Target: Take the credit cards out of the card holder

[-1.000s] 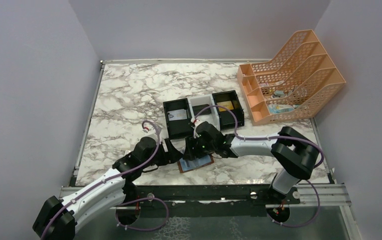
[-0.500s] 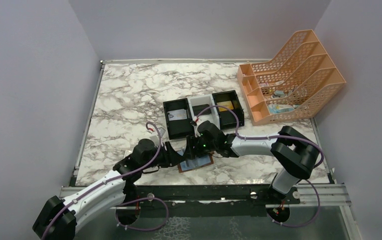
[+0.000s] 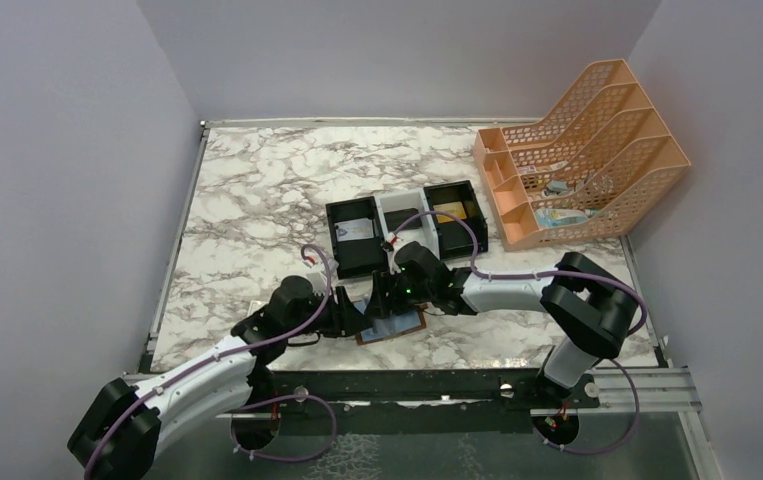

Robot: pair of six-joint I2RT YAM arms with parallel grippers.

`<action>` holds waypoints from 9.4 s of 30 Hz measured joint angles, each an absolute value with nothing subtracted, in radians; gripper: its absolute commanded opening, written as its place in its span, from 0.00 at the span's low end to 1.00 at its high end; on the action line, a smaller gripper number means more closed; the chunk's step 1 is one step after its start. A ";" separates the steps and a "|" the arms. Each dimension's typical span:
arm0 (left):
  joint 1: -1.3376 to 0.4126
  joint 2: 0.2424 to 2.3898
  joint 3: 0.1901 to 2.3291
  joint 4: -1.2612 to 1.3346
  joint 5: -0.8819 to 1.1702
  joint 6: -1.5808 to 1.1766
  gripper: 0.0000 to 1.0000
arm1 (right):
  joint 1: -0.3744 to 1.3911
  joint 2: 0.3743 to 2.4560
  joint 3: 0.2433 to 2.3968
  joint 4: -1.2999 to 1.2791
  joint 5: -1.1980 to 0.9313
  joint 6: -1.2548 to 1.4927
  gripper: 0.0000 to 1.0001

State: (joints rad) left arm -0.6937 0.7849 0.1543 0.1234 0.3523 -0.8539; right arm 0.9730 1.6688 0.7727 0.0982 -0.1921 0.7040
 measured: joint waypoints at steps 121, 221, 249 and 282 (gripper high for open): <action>-0.949 1.307 0.493 0.164 -0.055 -1.015 0.61 | 0.744 1.401 0.551 0.000 -0.282 0.662 0.29; -0.949 1.411 0.295 0.575 -0.012 -1.271 0.24 | 0.741 1.409 0.550 -0.032 -0.260 0.627 0.30; -0.951 1.459 0.266 0.715 0.004 -1.323 0.00 | 0.740 1.382 0.520 0.000 -0.205 0.650 0.30; -0.951 1.460 0.273 0.721 -0.001 -1.284 0.14 | 0.736 1.454 0.527 0.076 -0.327 0.632 0.27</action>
State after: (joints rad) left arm -0.9512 1.4605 0.2733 0.7212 -0.0010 -1.2839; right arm 0.7364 1.4536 0.5266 0.0761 -0.3275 0.6319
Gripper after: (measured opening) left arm 0.166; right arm 0.275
